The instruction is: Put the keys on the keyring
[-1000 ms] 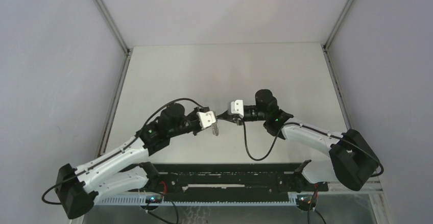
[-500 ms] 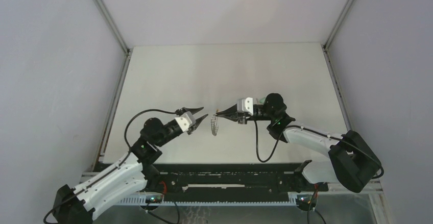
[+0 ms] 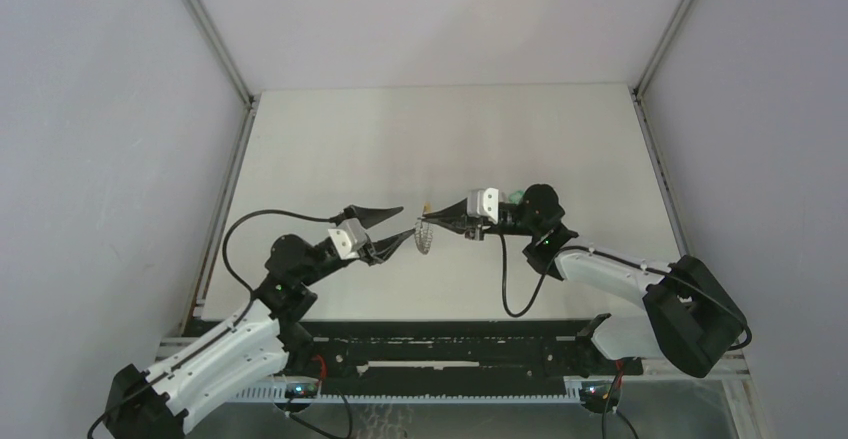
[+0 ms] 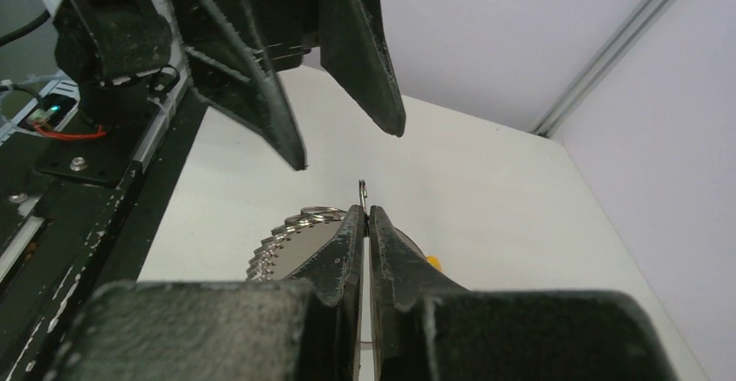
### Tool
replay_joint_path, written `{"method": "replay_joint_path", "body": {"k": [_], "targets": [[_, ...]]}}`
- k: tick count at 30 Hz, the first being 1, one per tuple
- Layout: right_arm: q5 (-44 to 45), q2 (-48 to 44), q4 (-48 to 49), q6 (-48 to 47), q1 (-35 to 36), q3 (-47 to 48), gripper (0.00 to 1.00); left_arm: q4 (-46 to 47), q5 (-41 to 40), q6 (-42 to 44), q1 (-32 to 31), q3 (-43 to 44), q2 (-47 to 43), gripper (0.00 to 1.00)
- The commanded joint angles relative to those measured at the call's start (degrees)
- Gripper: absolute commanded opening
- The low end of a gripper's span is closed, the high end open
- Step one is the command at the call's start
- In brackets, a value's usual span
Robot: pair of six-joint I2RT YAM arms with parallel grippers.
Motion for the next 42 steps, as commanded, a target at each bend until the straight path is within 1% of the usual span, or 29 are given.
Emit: {"method": "replay_joint_path", "body": {"k": [1,2,5,7,10,16,18,20,21,24,26,29,33,35,42], "targets": [[5.35,-0.80,2.35,-0.51,1.31,0.14,0.00,3.34,-0.04,-3.71,-0.84,-2.13,-0.65,0.58],[6.28,-0.88,2.26,-0.75,1.64,0.18,0.00,3.19,-0.73,-3.47,-1.30,-2.21,-0.53,0.61],[8.85,-1.09,2.23,-0.70,2.56,0.17,0.00,1.78,-3.73,-1.21,-2.93,-2.00,0.20,0.63],[10.49,-1.24,2.02,-1.47,3.39,0.14,0.00,1.58,-4.15,-0.53,-3.37,-1.50,0.95,0.64],[12.42,-1.40,1.28,-2.96,4.66,0.16,0.00,1.46,-3.95,0.24,-3.65,-0.40,2.40,0.69],[11.87,-1.51,1.12,-3.11,5.65,0.14,0.00,1.07,-7.23,2.04,-3.67,0.28,4.08,0.70],[9.92,-1.59,0.50,-3.10,5.45,0.19,0.00,0.10,-7.96,3.14,-3.67,0.05,3.01,0.66],[6.76,-1.80,0.07,-2.16,4.49,0.10,0.00,-1.44,-8.41,4.45,-3.62,-0.38,0.36,0.61],[5.04,-1.96,0.02,-1.76,3.97,0.07,0.00,-1.50,-8.43,4.98,-3.58,-1.00,-1.59,0.60],[1.37,-3.05,-1.08,-2.06,2.90,-0.20,0.00,0.28,-6.30,5.38,-3.13,-3.61,-6.48,0.61],[0.26,-3.85,-2.16,-2.54,2.47,-0.20,0.00,0.29,-4.75,5.30,-2.70,-3.68,-7.45,0.61],[-2.53,-4.51,-1.82,-1.14,1.35,-0.15,0.00,-0.38,-1.54,4.95,-2.00,-2.36,-5.55,0.59],[-4.28,-5.31,-3.03,-1.43,0.77,-0.15,0.00,-0.31,3.70,4.09,-0.40,-0.27,-1.91,0.47],[-4.71,-5.46,-3.41,-1.54,0.61,-0.09,0.00,-0.17,5.31,4.02,-0.16,0.64,-0.73,0.42],[-6.11,-5.03,-2.60,-1.04,0.29,-0.12,0.00,2.17,7.35,2.93,0.23,1.50,1.05,0.39]]}}
